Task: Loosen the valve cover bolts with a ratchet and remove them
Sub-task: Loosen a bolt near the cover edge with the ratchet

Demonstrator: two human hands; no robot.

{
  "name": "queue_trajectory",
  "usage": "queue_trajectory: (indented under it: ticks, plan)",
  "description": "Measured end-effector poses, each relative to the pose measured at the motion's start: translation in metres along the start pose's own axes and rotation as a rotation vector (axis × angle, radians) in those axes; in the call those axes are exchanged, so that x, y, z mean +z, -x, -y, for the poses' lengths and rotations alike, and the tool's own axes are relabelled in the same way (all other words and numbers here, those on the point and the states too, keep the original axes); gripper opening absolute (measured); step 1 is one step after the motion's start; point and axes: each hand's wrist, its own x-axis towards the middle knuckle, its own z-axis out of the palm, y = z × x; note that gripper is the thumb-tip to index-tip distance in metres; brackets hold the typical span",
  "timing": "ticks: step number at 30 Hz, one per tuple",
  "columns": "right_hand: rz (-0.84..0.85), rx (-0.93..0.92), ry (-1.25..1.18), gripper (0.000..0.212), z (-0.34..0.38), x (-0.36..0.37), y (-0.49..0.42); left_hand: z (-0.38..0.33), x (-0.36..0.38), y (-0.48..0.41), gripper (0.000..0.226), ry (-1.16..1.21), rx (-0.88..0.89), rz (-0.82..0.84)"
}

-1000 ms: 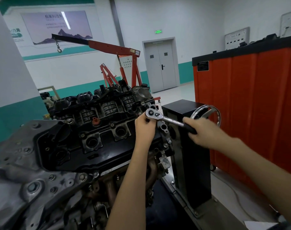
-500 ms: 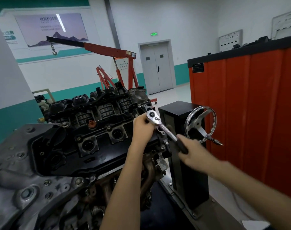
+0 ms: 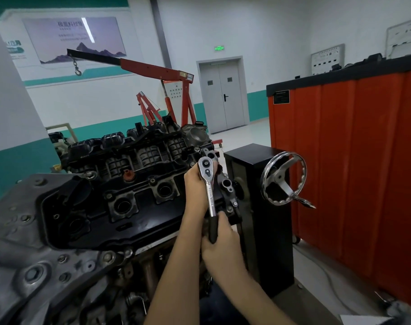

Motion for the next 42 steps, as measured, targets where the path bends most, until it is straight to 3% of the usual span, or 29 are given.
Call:
queue_trajectory:
  ticks: [4,7,9,11,14,18,22,24,27,30,32,34,37,40,42]
  plan:
    - [0.151,-0.022,0.226,0.043,-0.005,-0.060,-0.015,-0.001,-0.007,-0.003,0.058,-0.046,0.006,0.095]
    - [0.288,-0.161,0.600,0.029,0.006,-0.134,-0.057,-0.008,-0.007,-0.005,0.053,-0.148,0.027,0.137]
    - [0.293,-0.280,0.910,0.025,0.023,-0.161,-0.089,-0.012,-0.007,-0.005,0.048,-0.185,0.049,0.156]
    - [0.243,-0.386,1.054,0.022,0.030,-0.166,-0.105,-0.013,-0.007,-0.004,0.039,-0.166,0.046,0.135]
    - [0.139,-0.327,0.873,0.020,0.012,-0.146,-0.080,-0.008,-0.004,0.000,0.037,-0.131,0.036,0.076]
    - [0.083,-0.067,0.173,0.026,-0.009,-0.069,-0.009,-0.002,0.003,0.003,0.048,-0.067,0.027,0.024]
    - [-0.034,-0.013,-0.043,0.020,0.000,-0.003,0.005,0.000,0.005,-0.002,0.044,-0.113,0.056,-0.015]
    - [0.010,0.002,-0.032,0.021,-0.002,-0.009,0.002,0.000,0.001,-0.003,0.050,-0.139,0.064,0.025]
    - [0.150,-0.049,0.183,0.029,-0.012,-0.065,-0.016,-0.001,-0.006,-0.007,0.046,-0.202,0.033,0.126]
    - [0.246,-0.193,0.556,0.029,-0.003,-0.135,-0.058,-0.007,-0.004,-0.012,0.042,-0.270,0.049,0.170]
    - [0.242,-0.327,0.827,0.019,0.012,-0.159,-0.086,-0.008,-0.004,-0.012,0.052,-0.271,0.048,0.169]
    - [0.200,-0.412,0.980,0.016,0.019,-0.158,-0.096,-0.005,-0.008,-0.010,0.043,-0.216,0.017,0.142]
    - [0.126,-0.313,0.799,0.020,0.008,-0.130,-0.069,0.002,-0.009,-0.008,0.021,-0.146,-0.032,0.072]
    - [0.108,-0.093,0.268,0.028,-0.007,-0.078,-0.019,0.006,-0.002,-0.005,0.039,-0.105,-0.029,0.036]
    - [0.040,-0.030,0.068,0.022,-0.006,-0.036,-0.005,0.007,0.002,-0.006,0.046,-0.079,-0.021,0.021]
